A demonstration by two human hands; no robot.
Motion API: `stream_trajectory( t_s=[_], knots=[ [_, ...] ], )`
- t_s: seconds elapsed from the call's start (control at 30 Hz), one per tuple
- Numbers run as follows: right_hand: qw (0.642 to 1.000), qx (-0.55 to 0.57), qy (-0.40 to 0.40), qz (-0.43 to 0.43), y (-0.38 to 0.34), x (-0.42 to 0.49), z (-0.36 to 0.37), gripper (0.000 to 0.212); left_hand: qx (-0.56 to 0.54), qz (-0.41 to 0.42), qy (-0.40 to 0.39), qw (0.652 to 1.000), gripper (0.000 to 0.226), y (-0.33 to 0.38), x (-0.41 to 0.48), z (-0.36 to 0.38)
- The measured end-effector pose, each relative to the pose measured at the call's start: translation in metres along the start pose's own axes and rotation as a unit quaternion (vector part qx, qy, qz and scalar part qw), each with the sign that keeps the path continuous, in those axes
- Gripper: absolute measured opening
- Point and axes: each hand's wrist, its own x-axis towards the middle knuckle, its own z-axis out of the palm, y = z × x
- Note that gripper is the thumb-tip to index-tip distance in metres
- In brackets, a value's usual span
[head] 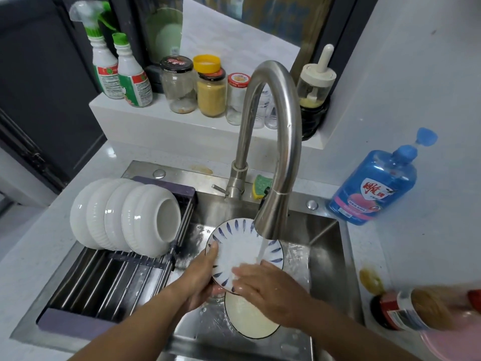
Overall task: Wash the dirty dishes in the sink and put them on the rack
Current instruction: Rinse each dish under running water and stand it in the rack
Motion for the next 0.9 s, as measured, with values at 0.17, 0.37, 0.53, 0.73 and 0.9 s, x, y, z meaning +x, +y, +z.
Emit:
stream_trajectory(
  t_s=[0.17,0.37,0.53,0.73,0.9],
  knots=[
    [0.967,-0.088,0.236,0.050,0.036,-0.006,-0.012,0.018,-0.024,0.037,0.037,0.998,0.031,-0.008,0.011,0.007],
    [0.918,0.115,0.233,0.300,0.023,0.011,-0.039,0.023,-0.157,0.016,0.078,0.984,0.027,-0.018,0.020,0.011],
    [0.938,0.076,0.169,0.295,0.023,0.024,-0.030,0.022,-0.080,0.027,0.111,0.990,0.022,-0.024,0.028,0.016],
    [0.912,0.192,0.127,0.341,0.024,0.021,-0.030,0.016,0.098,0.065,0.167,0.979,0.033,-0.022,0.017,0.006],
    [0.784,0.467,0.119,0.390,0.035,0.018,-0.005,0.021,0.199,0.157,0.082,0.964,0.045,0.008,-0.007,-0.014]
  ],
)
